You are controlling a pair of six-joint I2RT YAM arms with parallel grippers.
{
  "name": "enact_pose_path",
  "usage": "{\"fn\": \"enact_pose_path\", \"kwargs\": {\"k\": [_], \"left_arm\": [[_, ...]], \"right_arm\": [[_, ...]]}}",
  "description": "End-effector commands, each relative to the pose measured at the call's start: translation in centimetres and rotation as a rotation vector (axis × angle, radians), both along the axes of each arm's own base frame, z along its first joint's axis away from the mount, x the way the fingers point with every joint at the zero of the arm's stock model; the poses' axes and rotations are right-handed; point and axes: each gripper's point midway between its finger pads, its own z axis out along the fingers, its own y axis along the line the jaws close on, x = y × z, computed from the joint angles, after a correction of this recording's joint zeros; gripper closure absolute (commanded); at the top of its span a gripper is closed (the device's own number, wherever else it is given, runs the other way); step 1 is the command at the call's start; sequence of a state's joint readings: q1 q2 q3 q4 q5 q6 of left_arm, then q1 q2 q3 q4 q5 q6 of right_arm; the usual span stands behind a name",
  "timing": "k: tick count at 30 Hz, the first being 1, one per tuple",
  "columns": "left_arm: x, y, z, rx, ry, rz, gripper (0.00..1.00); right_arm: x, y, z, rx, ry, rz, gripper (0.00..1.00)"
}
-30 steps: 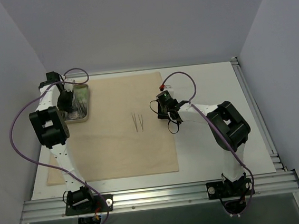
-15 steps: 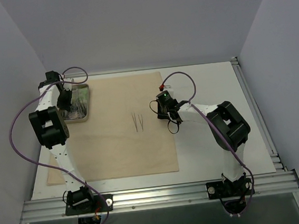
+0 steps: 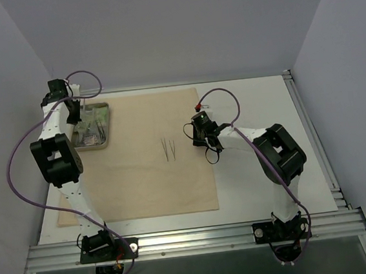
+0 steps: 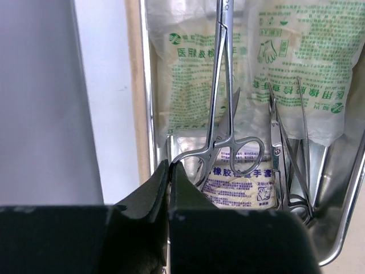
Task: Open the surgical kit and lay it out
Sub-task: Pick up the medical item from the container, then place the medical item in the surgical kit.
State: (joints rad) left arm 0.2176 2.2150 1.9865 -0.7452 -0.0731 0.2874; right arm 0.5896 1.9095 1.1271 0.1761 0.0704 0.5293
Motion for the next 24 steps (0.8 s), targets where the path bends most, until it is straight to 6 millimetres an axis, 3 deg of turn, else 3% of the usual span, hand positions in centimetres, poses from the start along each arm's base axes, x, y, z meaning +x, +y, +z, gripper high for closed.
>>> {"fn": "enact_pose_path", "kwargs": {"k": [1, 6, 7, 12, 15, 16, 18, 19, 20, 22, 23, 24], "left_arm": [[0.8, 1.3, 4.7, 0.060, -0.124, 0.045, 0.98], [0.2, 1.6, 6.1, 0.051, -0.155, 0.053, 0.98], [-0.1, 1.4, 7.2, 0.047, -0.174, 0.048, 0.98], [-2.5, -1.3, 9.8, -0.076, -0.209, 0.012, 0.98], [-6.2, -4.4, 10.0, -0.189, -0.182, -0.041, 0.98], [-8.4, -5.8, 9.8, -0.232, -0.171, -0.061, 0.98], [-11.0, -7.2, 9.0, -0.286, -0.135, -0.067, 0.98], [-12.6, -8.0, 9.5, -0.301, -0.140, -0.079, 0.98], [-14.7, -9.1, 7.5, -0.346, -0.076, -0.086, 0.98], [-17.7, -10.3, 7.0, -0.374, -0.042, -0.099, 0.98], [-19.9, -11.1, 4.9, -0.408, 0.026, -0.098, 0.98], [-21.3, -11.7, 4.2, -0.422, 0.060, -0.107, 0.98]], "right_arm": [[0.4, -0.1, 2.0, 0.021, -0.037, -0.010, 0.92], [0.3, -0.1, 2.4, 0.024, -0.040, -0.010, 0.92], [0.3, -0.1, 2.4, 0.023, -0.041, -0.009, 0.92], [0.2, -0.2, 3.1, 0.032, -0.053, -0.012, 0.92], [0.2, -0.3, 3.8, 0.042, -0.068, -0.019, 0.92], [0.1, -0.3, 3.9, 0.044, -0.069, -0.018, 0.92], [0.0, -0.3, 4.3, 0.053, -0.077, -0.019, 0.92], [-0.1, -0.2, 4.4, 0.059, -0.079, -0.017, 0.92], [-0.3, -0.2, 4.6, 0.064, -0.081, -0.017, 0.92], [-0.6, 0.2, 4.9, 0.078, -0.089, -0.013, 0.92], [-0.9, 0.2, 5.1, 0.085, -0.092, -0.012, 0.92], [-1.1, 0.4, 5.2, 0.092, -0.095, -0.014, 0.92]]}}
